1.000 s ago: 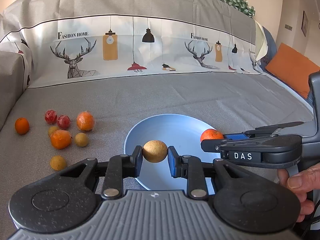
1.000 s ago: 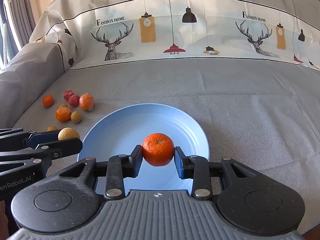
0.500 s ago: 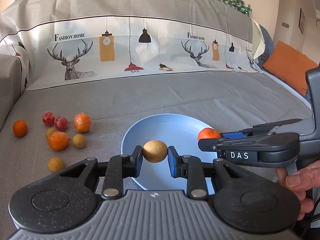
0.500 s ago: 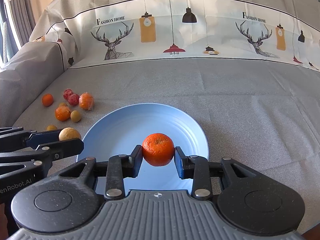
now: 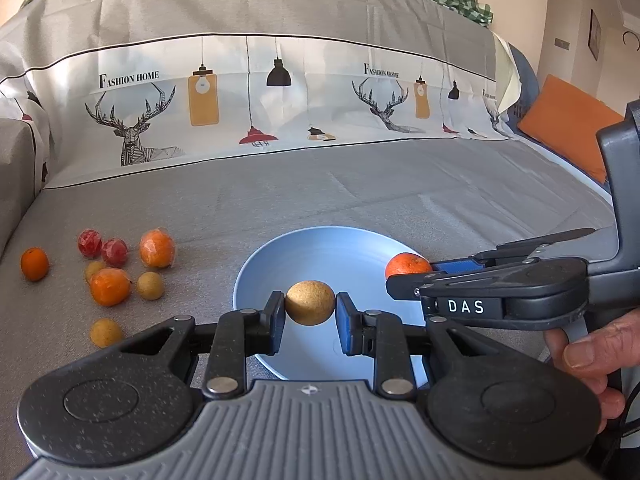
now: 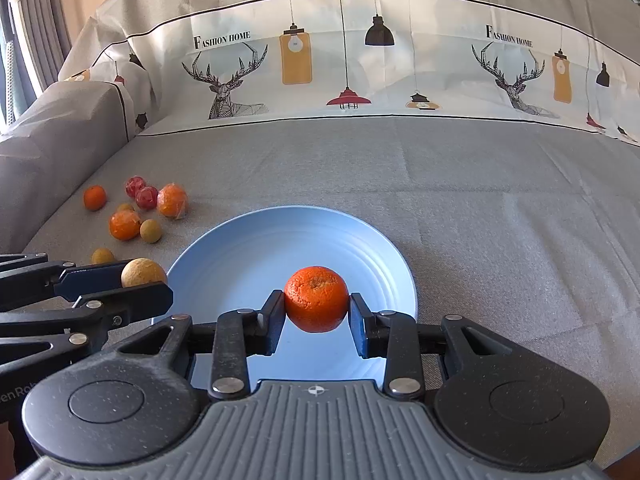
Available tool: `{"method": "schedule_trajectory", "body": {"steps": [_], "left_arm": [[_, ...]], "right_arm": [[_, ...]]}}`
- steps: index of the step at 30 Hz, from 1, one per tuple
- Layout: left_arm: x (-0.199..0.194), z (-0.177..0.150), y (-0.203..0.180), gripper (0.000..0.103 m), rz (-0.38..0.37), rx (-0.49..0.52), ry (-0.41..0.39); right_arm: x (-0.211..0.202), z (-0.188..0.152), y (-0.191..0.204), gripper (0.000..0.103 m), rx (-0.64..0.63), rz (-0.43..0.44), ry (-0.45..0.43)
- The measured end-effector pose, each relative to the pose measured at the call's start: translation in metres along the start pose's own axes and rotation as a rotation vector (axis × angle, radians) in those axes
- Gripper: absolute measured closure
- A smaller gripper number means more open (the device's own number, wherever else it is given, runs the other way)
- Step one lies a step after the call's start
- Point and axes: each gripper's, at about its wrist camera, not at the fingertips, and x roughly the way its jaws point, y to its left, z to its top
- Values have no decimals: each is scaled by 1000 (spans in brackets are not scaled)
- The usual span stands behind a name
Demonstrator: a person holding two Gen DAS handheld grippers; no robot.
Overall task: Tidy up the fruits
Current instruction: 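Open both grippers to drop the tangerine and tan fruit onto the plate, then move both grippers back from the plate to the fruit pile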
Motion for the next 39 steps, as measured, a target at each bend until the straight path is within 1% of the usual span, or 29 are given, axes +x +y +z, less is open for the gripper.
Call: {"method": "schedule_trajectory", "body": {"steps": [13,14,15,17,19,20,31,39], "left_arm": [[0,-1,-1,73,-3,2,8],[1,-1,-2,70,-4,1,14],[3,0,-1,65,-4,2,19],[3,1,-2,59,1,8,11],[2,1,-2,58,2,11,8],[3,0,-2,58,4,11,9],[-2,-1,-2,58,23,11,-2],[-16,-1,-1,59,33,14,-42]], "right_arm": [[0,0,0,67,-3,-1,1],[0,-1,1,67,-2,-1,3],[1,-1,1,66,-2,-1,7],[2,-1,1,66,-4,-13,13],[2,-1,1,59,-3,-17,11],[2,-1,1,59,-3,-19,9],[2,-2,4,59,-11,-38,9],[0,-2,5,59,-20,-35,-1]]}}
